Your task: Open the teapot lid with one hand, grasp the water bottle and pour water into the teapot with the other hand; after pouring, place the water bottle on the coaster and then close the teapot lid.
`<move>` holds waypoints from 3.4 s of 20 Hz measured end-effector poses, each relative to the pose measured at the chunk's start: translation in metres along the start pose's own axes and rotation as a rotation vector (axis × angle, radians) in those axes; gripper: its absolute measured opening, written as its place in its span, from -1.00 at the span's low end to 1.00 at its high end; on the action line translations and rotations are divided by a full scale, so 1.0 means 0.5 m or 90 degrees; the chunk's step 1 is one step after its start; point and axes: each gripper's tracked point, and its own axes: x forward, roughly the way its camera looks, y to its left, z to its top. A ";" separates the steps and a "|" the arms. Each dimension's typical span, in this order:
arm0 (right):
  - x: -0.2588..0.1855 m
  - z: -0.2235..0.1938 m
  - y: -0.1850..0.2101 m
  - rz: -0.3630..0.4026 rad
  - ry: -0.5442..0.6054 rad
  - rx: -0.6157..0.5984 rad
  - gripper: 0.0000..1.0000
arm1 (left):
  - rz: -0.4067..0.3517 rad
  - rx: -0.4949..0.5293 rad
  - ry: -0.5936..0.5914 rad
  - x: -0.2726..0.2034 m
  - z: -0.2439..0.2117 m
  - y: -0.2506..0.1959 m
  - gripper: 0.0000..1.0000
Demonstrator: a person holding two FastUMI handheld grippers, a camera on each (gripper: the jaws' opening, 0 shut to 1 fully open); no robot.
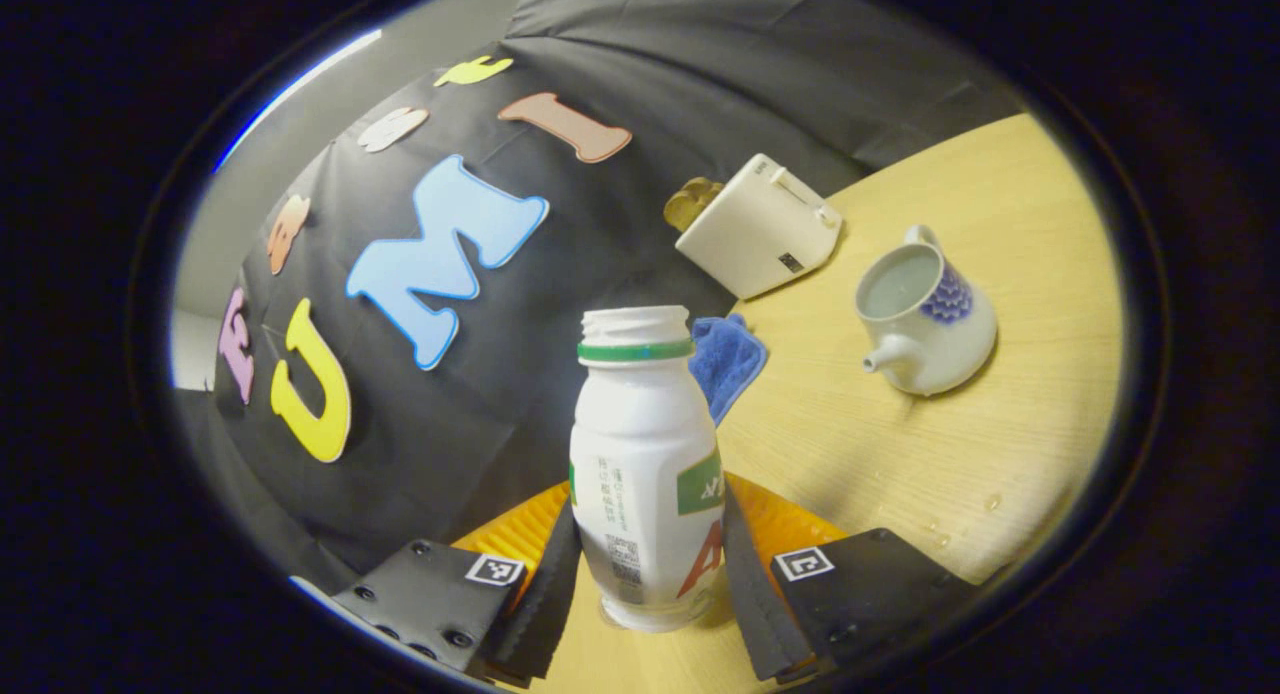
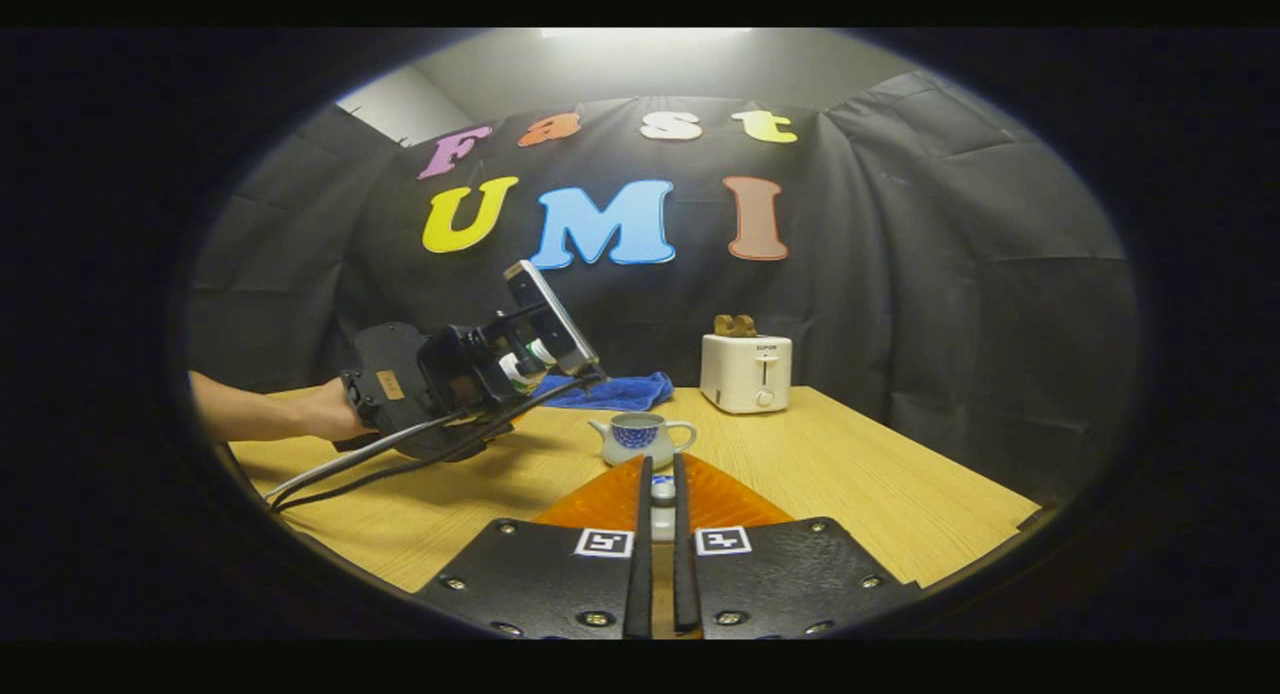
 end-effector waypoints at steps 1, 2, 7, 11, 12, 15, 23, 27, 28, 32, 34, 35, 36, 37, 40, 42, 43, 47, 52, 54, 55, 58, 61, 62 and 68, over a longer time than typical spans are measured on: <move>-0.001 -0.002 -0.001 0.001 0.001 0.005 -0.50 | -0.002 0.017 0.000 0.003 0.006 -0.007 0.65; -0.002 -0.003 -0.002 0.001 0.001 0.009 -0.50 | -0.004 0.032 0.000 0.003 0.008 -0.013 0.65; 0.001 -0.008 -0.009 0.003 0.004 0.010 -0.83 | -0.003 0.123 0.008 0.013 0.024 -0.030 0.65; 0.001 -0.006 -0.012 0.002 0.005 0.010 -0.83 | -0.010 0.157 0.007 0.018 0.036 -0.050 0.65; 0.001 -0.009 -0.013 0.002 0.006 0.008 -0.83 | -0.012 0.167 0.006 0.017 0.038 -0.055 0.65; 0.000 -0.009 -0.014 0.002 0.007 0.011 -0.83 | 0.002 0.214 -0.004 0.023 0.055 -0.054 0.66; -0.004 -0.004 -0.025 -0.005 0.004 0.019 -0.83 | 0.040 0.297 -0.033 0.029 0.096 -0.067 0.65; -0.006 -0.001 -0.025 -0.004 0.003 0.021 -0.83 | 0.048 0.325 -0.036 0.031 0.102 -0.075 0.65; -0.005 0.000 -0.025 -0.004 0.002 0.021 -0.83 | 0.049 0.331 -0.035 0.031 0.103 -0.070 0.65; -0.007 0.004 -0.029 -0.006 -0.002 0.022 -0.83 | 0.055 0.357 -0.036 0.036 0.109 -0.066 0.65; -0.005 0.003 -0.028 -0.006 -0.001 0.022 -0.83 | 0.060 0.375 -0.038 0.036 0.115 -0.062 0.65; -0.005 0.003 -0.028 -0.005 0.000 0.023 -0.83 | 0.066 0.387 -0.040 0.037 0.120 -0.059 0.51; -0.005 0.002 -0.029 -0.005 0.001 0.023 -0.83 | 0.068 0.394 -0.043 0.039 0.124 -0.059 0.51; -0.007 0.003 -0.031 -0.006 0.000 0.023 -0.83 | 0.068 0.398 -0.045 0.039 0.128 -0.060 0.51; -0.005 0.003 -0.033 -0.006 0.001 0.026 -0.83 | 0.072 0.428 -0.048 0.037 0.136 -0.057 0.51; -0.008 0.004 -0.033 -0.004 0.001 0.030 -0.83 | 0.072 0.442 -0.048 0.035 0.136 -0.059 0.58; -0.010 0.007 -0.032 -0.002 -0.002 0.032 -0.83 | 0.069 0.445 -0.046 0.035 0.136 -0.063 0.51; -0.012 0.009 -0.036 -0.004 -0.003 0.030 -0.83 | 0.082 0.471 -0.053 0.032 0.149 -0.058 0.38; -0.011 0.004 -0.039 -0.005 0.001 0.032 -0.83 | 0.090 0.490 -0.058 0.030 0.156 -0.051 0.51; -0.012 0.006 -0.039 -0.006 0.000 0.032 -0.83 | 0.092 0.494 -0.057 0.031 0.154 -0.049 0.65; -0.012 0.007 -0.040 -0.006 0.000 0.032 -0.83 | 0.093 0.495 -0.056 0.029 0.154 -0.049 0.38; -0.013 0.006 -0.040 -0.005 -0.001 0.033 -0.83 | 0.091 0.507 -0.053 0.027 0.150 -0.047 0.65; -0.015 0.012 -0.038 -0.005 -0.005 0.032 -0.83 | 0.094 0.517 -0.052 0.026 0.147 -0.043 0.52; -0.016 0.013 -0.037 -0.004 -0.006 0.031 -0.83 | 0.095 0.519 -0.050 0.026 0.148 -0.042 0.39; -0.017 0.012 -0.035 -0.001 -0.005 0.035 -0.83 | 0.100 0.538 -0.050 0.025 0.151 -0.038 0.51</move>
